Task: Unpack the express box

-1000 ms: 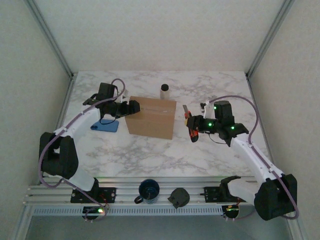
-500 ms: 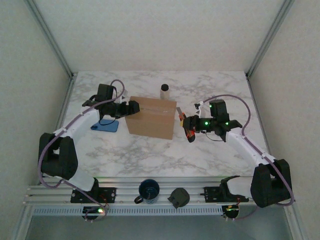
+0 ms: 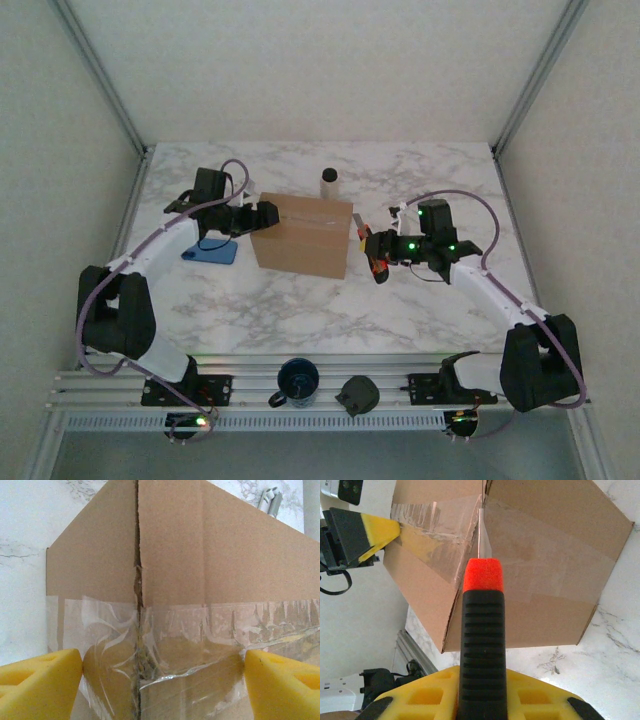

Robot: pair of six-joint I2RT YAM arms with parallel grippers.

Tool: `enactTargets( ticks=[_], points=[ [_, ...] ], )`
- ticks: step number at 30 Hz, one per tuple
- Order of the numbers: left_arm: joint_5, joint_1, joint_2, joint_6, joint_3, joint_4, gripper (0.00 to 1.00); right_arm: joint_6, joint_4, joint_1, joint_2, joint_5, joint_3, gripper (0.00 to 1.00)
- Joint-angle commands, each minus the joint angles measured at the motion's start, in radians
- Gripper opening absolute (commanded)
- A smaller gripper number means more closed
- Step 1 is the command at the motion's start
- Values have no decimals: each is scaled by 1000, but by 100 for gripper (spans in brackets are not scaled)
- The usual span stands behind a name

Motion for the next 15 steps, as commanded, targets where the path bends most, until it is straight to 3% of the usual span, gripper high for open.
enactTargets(
  ticks=[1, 15],
  points=[
    [-2, 8, 11, 25, -35, -51, 82, 12, 28, -2, 14, 5, -3, 0],
    [1, 9, 17, 21, -33, -48, 82, 31, 53, -1, 15, -8, -4, 0]
  ],
)
